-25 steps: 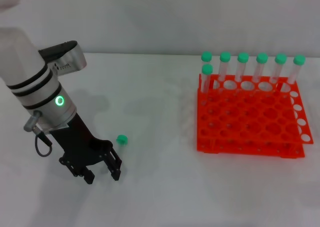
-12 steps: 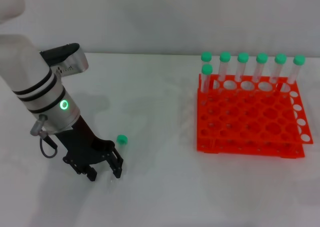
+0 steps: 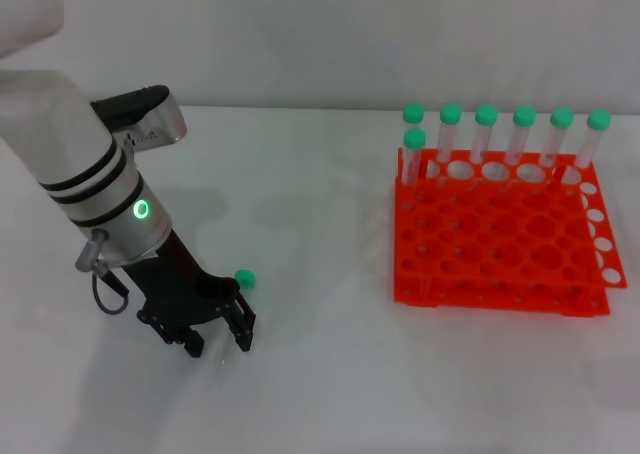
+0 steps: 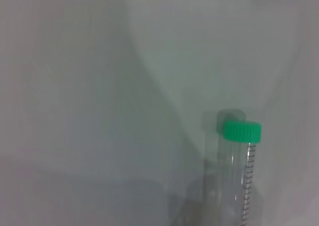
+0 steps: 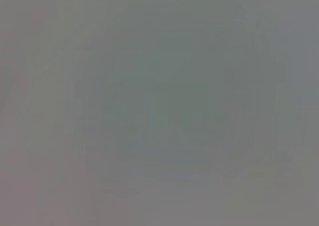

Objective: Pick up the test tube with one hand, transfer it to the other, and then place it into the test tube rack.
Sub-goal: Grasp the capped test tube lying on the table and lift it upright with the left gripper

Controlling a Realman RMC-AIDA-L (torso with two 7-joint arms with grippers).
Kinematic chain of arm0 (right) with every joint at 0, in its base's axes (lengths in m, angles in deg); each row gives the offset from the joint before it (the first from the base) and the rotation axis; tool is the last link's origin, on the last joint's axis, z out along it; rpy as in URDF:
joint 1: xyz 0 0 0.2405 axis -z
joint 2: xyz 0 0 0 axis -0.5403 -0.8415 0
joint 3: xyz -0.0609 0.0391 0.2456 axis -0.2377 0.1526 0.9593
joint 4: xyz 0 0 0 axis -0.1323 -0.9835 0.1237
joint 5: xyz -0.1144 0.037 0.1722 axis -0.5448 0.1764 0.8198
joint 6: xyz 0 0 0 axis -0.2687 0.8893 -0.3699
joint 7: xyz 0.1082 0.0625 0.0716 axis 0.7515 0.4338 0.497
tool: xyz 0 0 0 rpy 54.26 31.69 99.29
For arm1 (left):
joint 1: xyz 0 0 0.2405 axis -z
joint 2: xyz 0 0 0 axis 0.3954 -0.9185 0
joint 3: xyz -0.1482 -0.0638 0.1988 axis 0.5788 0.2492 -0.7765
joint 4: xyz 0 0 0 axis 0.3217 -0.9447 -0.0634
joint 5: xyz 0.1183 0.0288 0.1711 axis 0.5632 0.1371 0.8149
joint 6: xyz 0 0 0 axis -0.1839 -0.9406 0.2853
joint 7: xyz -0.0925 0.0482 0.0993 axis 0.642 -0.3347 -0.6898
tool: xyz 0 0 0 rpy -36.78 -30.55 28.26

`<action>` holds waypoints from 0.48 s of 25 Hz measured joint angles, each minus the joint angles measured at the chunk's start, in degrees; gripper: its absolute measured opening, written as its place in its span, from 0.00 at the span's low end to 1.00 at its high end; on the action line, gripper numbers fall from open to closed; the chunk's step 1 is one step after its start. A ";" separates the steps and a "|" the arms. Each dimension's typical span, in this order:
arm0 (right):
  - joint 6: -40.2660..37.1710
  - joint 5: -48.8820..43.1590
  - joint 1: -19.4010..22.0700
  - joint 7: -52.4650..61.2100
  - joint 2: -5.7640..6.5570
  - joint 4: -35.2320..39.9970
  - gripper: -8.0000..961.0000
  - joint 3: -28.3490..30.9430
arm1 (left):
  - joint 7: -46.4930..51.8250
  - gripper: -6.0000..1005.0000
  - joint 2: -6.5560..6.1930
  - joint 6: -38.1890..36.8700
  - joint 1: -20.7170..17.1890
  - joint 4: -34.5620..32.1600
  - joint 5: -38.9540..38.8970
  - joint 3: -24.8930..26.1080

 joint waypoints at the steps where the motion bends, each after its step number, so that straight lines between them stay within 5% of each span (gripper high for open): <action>1: 0.00 0.01 0.01 -0.13 0.00 0.00 0.70 0.02 | 0.05 0.64 0.04 0.07 0.00 -0.03 -0.03 0.00; 12: -0.10 0.00 0.02 -0.68 0.00 0.00 0.70 -0.16 | 1.34 0.47 0.09 0.70 0.46 -2.25 0.11 0.00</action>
